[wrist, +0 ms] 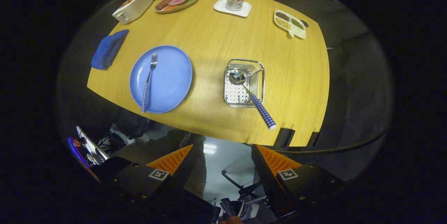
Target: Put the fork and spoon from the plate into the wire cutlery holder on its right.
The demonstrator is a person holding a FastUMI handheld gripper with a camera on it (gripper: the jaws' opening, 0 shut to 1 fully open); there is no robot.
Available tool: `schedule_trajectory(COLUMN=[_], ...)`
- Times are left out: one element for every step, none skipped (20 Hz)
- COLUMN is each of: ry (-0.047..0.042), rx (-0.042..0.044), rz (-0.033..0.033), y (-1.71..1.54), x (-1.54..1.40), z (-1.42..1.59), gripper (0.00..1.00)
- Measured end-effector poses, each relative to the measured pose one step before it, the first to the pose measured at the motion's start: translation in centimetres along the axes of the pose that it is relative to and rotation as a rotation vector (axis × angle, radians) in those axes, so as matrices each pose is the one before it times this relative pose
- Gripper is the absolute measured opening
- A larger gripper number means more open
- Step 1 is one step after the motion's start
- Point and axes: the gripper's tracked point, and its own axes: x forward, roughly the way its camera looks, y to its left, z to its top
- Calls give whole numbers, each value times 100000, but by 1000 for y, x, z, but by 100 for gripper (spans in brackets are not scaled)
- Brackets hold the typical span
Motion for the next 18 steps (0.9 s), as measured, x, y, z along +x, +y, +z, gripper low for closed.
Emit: schedule_trajectory(ry=[-683, -601, -1132, -1202, -1175, -1037, -458, -651, 110, -210, -298, 341, -250, 408, 339, 1087, 707, 1367], rx=[129, 28, 373, 116, -202, -254, -343, -78, -314, -287, -502, -1063, -800, -874, -332, -256, -18, 268], rz=[1440, 993, 1037, 1349, 1029, 1113, 803, 1148, 1561, 1584, 772, 1039, 401, 24, 543, 363, 398, 12], y=[1190, 1053, 1117, 1224, 1128, 990, 970, 1084, 1162, 1123, 934, 832, 674, 569, 518, 569, 442, 351], x=[191, 214, 228, 301, 270, 328, 341, 337, 404, 448, 425, 476, 436, 498, 779, 594, 591, 647], z=[-113, -1, 203, 302, 400, 348, 364, 447, 407, 431, 589, 438, 580, 453, 566, 392, 514, 345], gripper=[97, 97, 97, 97, 97, 97, 97, 97, 97, 97, 98, 97, 97, 97, 97, 97, 97, 98])
